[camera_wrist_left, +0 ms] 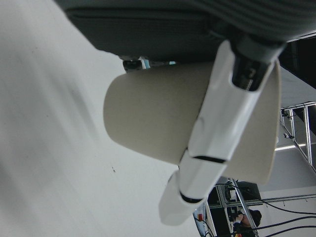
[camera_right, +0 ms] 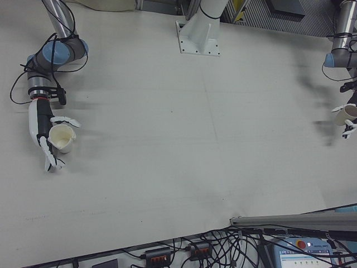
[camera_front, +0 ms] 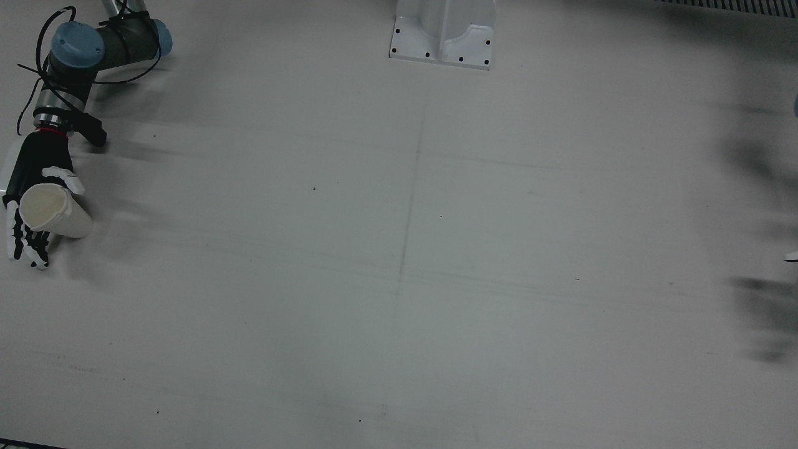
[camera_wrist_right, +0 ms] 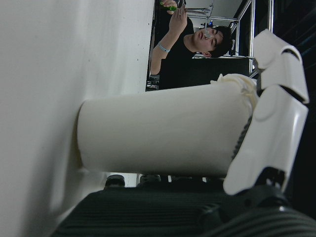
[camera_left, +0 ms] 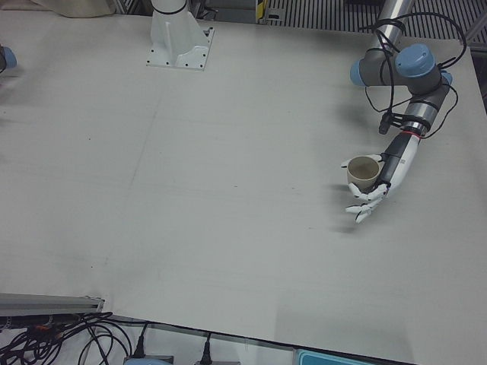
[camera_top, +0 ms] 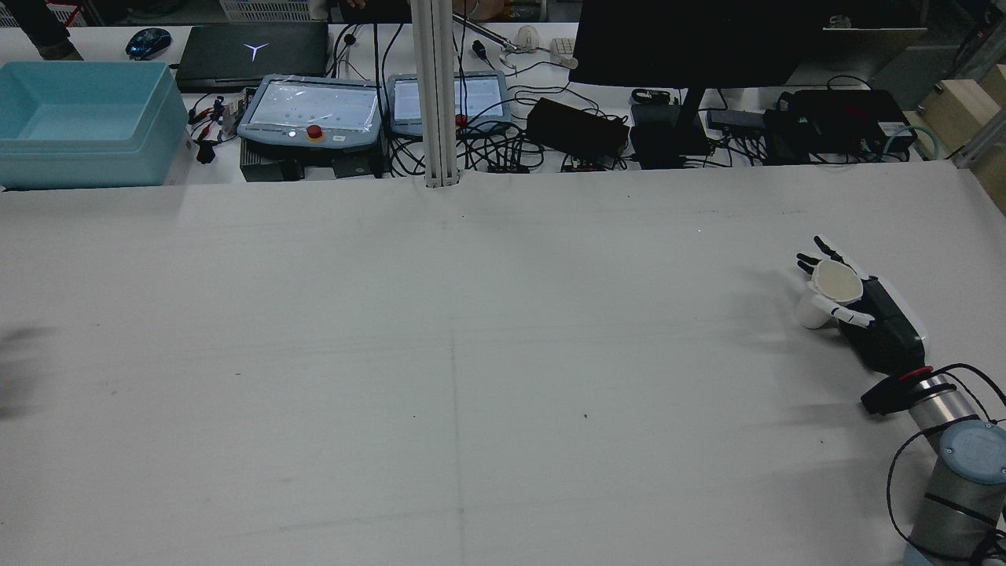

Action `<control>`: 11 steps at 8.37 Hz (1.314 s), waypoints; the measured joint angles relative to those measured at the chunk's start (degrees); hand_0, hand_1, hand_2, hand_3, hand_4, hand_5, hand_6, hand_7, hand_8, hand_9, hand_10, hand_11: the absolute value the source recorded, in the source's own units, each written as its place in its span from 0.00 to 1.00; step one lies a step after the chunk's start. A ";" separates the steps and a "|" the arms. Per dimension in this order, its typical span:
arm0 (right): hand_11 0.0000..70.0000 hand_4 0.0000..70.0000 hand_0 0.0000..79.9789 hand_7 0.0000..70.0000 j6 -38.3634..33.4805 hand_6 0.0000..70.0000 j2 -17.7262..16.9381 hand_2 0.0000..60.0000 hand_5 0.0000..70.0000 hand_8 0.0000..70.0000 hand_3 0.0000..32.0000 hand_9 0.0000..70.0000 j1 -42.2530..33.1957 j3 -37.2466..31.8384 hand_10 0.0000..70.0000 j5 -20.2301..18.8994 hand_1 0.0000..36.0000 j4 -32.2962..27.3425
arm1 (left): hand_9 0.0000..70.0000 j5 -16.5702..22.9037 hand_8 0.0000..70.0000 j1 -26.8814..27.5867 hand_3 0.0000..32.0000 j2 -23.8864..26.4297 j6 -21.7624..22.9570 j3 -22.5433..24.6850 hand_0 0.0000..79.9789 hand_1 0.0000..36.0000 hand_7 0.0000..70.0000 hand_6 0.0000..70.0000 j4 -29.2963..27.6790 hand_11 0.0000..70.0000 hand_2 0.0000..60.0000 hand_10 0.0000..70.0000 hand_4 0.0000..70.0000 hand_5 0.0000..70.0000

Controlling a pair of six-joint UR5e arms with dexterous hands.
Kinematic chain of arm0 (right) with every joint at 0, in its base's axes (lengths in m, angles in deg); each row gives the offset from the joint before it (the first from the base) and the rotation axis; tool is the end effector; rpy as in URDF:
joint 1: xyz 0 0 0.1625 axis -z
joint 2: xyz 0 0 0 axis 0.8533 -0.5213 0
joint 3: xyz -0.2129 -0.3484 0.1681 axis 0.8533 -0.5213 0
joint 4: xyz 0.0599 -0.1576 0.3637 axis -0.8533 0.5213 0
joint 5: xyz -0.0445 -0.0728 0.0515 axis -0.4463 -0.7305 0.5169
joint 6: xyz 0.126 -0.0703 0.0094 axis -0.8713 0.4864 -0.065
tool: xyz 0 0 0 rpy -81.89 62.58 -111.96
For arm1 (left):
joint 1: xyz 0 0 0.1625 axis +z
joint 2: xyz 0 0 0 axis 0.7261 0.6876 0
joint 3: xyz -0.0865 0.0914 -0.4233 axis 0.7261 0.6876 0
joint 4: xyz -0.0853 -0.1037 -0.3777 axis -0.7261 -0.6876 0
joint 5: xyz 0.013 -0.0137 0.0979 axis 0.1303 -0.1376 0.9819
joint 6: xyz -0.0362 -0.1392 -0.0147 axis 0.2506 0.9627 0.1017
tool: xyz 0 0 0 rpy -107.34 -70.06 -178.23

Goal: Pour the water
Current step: 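Close the right hand around the beige cup and lift it, then raise both held cups and bring them toward the table center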

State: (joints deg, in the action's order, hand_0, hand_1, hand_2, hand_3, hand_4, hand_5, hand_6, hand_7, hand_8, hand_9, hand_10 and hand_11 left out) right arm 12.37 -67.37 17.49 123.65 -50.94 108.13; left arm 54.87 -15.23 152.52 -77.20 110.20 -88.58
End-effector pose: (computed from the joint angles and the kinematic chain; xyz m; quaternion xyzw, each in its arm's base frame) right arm -0.2076 -0.4896 0.8061 -0.0114 -0.7378 0.6730 0.0518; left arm 0.0833 -0.4513 0.7545 -0.0632 0.7179 -0.6494 0.2426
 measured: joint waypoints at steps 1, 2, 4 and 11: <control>0.00 0.00 0.77 1.00 -0.06 0.76 0.01 0.49 0.23 0.34 0.61 0.46 0.24 -0.03 0.00 0.00 0.82 0.01 | 0.11 0.00 0.18 0.00 0.00 0.01 0.00 -0.02 1.00 1.00 0.37 0.26 -0.01 0.17 0.23 0.09 1.00 1.00; 0.00 0.04 0.76 1.00 -0.16 0.92 0.01 0.53 0.25 0.42 0.49 0.57 0.38 -0.05 0.00 0.01 0.78 0.05 | 0.11 0.01 0.18 0.01 0.00 -0.01 0.00 -0.05 1.00 1.00 0.37 0.26 -0.04 0.17 0.22 0.09 1.00 1.00; 0.00 0.11 0.73 1.00 -0.35 0.95 0.01 0.53 0.25 0.48 0.24 0.63 0.46 -0.06 0.00 0.06 0.73 0.10 | 0.11 0.01 0.18 0.01 0.00 -0.42 0.00 -0.05 1.00 1.00 0.37 0.26 -0.36 0.17 0.22 0.09 1.00 1.00; 0.00 0.16 0.76 1.00 5.76 0.89 -0.98 0.49 0.24 0.39 0.18 0.51 -6.16 21.74 0.00 -1.60 0.76 13.33 | 0.13 4.50 0.20 4.21 0.00 11.41 -0.75 4.91 1.00 1.00 0.44 0.32 7.50 0.17 0.37 0.09 1.00 1.00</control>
State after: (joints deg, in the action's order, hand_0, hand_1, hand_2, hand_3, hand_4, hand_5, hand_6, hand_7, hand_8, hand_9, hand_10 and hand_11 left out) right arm 18.13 -68.35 11.32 145.39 -52.53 121.46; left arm 59.37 -11.02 163.93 -77.95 115.11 -81.07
